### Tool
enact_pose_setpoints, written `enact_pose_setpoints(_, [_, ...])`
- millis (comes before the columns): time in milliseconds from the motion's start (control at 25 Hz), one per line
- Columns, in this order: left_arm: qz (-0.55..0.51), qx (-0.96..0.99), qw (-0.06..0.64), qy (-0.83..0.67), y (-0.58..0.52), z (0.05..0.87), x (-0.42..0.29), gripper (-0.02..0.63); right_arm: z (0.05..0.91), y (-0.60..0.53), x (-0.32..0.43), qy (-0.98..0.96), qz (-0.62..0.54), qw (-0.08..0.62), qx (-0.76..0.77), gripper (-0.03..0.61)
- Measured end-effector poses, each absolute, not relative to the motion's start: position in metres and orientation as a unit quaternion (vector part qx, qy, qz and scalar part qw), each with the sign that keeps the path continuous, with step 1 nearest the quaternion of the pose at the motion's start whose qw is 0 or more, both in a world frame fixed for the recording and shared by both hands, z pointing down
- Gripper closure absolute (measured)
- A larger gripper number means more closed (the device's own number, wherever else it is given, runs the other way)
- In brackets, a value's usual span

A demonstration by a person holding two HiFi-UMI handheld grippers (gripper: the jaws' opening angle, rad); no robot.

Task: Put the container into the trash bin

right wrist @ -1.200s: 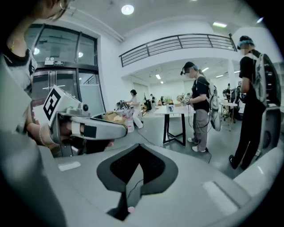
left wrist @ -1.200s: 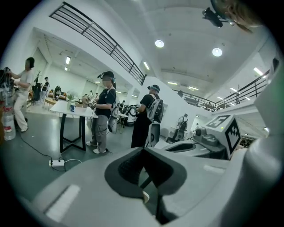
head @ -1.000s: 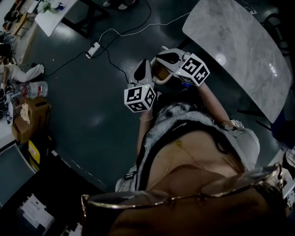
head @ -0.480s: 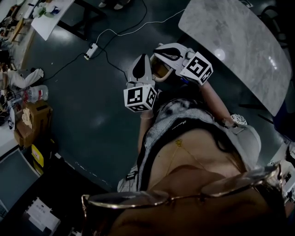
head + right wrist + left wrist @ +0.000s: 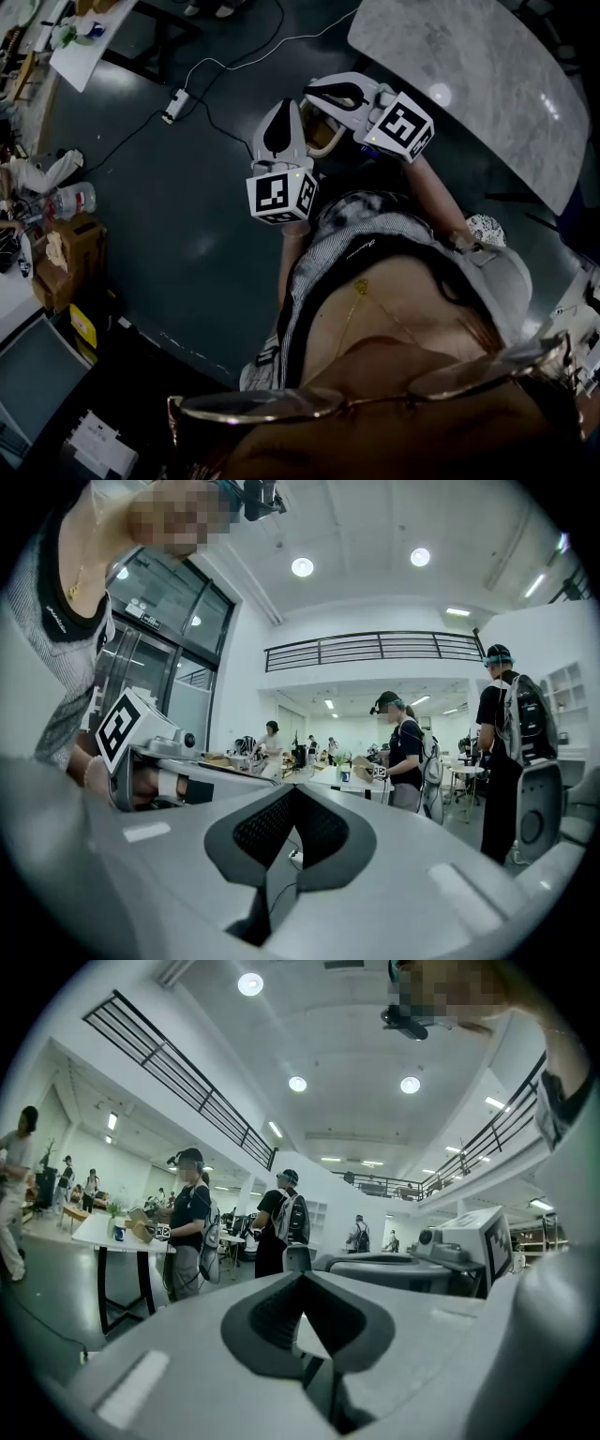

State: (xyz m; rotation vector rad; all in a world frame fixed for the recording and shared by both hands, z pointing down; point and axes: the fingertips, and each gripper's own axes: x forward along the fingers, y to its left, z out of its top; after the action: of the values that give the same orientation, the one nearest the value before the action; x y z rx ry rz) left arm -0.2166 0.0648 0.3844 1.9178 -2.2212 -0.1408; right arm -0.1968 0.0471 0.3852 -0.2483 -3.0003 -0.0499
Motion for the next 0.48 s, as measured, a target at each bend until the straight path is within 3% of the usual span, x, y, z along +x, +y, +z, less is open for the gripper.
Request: enact_pose_setpoints(480, [-0.041, 0.654, 0.107, -0.748, 0.0632, 0.3880, -0.2079, 0.614, 0.3865, 0.0430, -0.1871, -0.995, -0.020, 0.070, -0.072, 0.554])
